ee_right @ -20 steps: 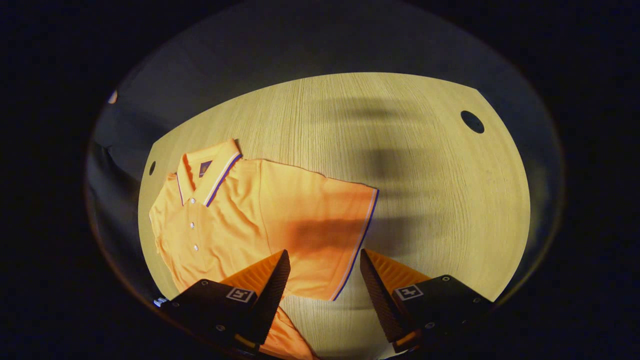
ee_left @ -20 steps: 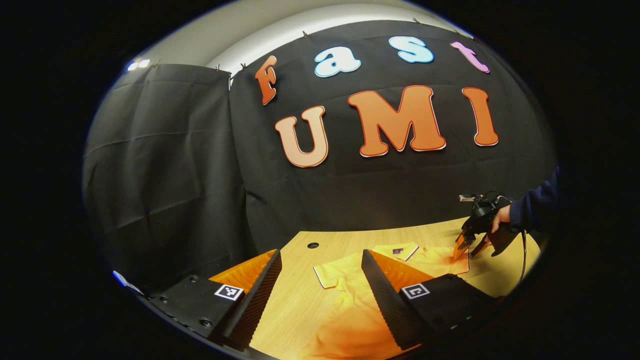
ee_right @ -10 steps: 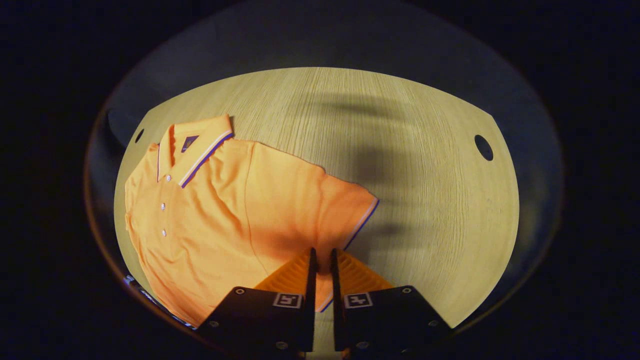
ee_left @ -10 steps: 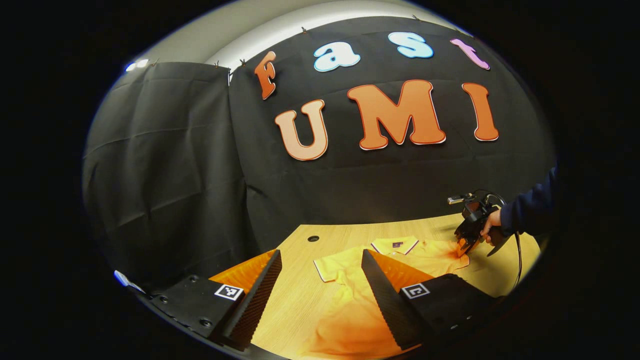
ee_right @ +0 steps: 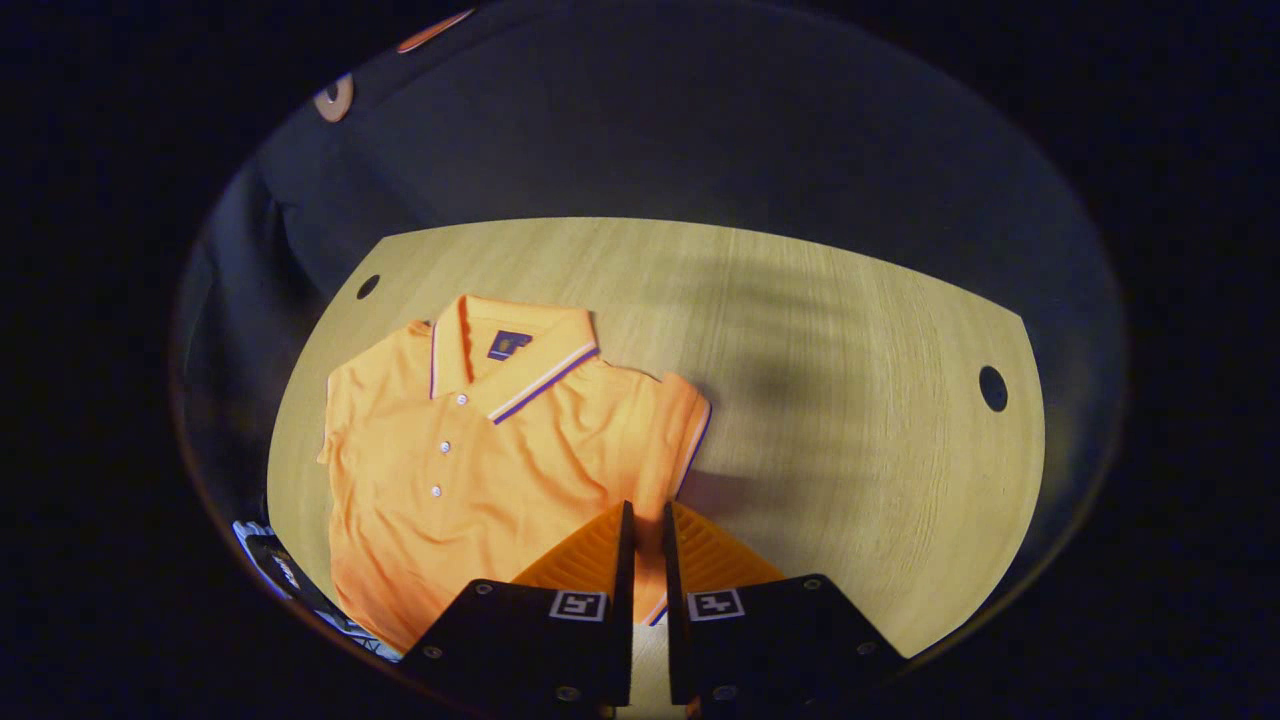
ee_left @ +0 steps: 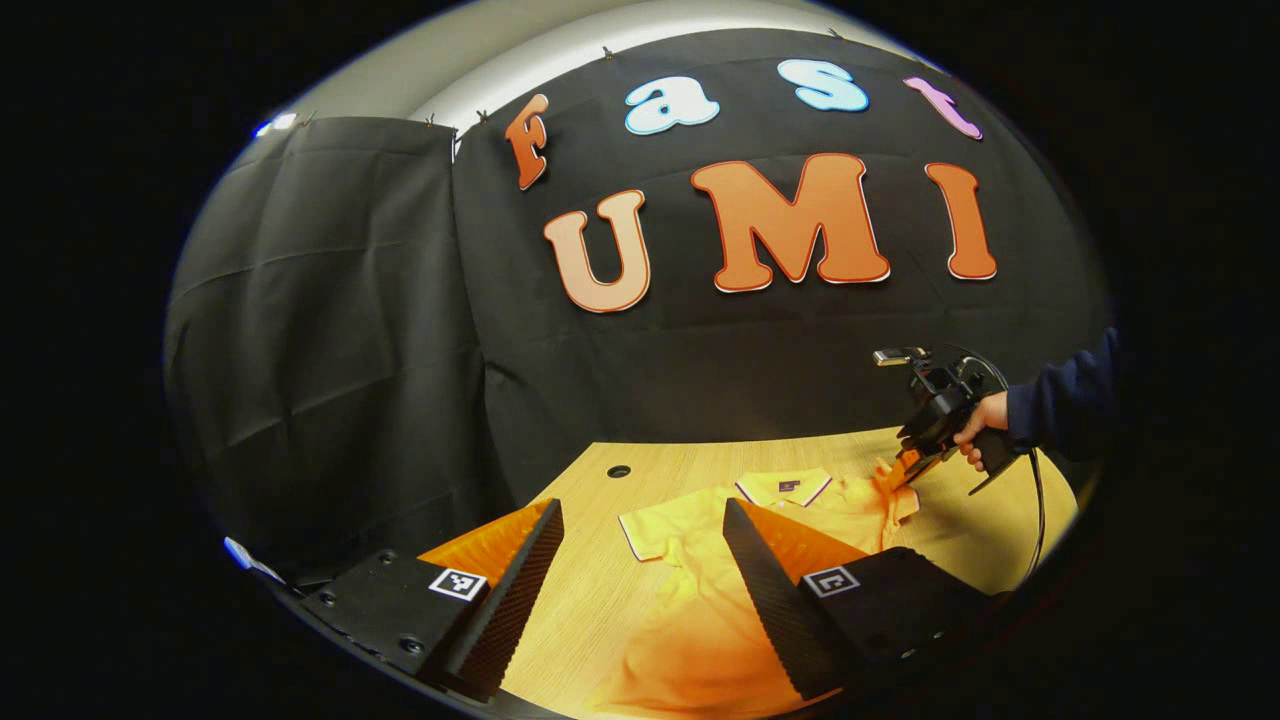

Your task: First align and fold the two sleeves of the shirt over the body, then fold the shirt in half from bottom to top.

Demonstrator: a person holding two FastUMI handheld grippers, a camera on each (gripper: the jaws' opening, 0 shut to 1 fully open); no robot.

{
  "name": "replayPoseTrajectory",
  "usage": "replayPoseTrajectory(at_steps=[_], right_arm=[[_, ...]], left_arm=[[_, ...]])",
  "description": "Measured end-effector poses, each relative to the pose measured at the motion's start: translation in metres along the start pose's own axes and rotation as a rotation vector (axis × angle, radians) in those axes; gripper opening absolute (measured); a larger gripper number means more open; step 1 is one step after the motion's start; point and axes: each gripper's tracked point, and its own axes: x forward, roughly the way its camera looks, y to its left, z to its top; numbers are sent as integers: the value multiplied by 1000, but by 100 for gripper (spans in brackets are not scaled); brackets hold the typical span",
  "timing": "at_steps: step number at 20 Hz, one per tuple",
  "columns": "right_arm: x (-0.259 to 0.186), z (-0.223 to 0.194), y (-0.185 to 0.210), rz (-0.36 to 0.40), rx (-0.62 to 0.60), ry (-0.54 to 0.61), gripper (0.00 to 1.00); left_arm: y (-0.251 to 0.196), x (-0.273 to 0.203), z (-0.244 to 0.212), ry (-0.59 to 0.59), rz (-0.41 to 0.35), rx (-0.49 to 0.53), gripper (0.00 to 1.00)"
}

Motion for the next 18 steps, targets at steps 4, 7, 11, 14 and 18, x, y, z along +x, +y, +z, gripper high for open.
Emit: replayPoseTrajectory(at_steps=[4,7,11,14,18], right_arm=[[-1,7,46,89,0,14,16],[-11,12,77,187,9,-4,35],[-22,20,80,218,30,-38,53],[-41,25,74,212,38,-71,67],[-76,34,68,202,69,-167,85]], left_arm=[[8,0,-2,5,17,-8,99],[17,-1,-9,15,32,-29,99],[35,3,-15,23,71,-74,99],[52,13,-24,47,91,-127,100],[72,40,-40,106,80,-187,99]])
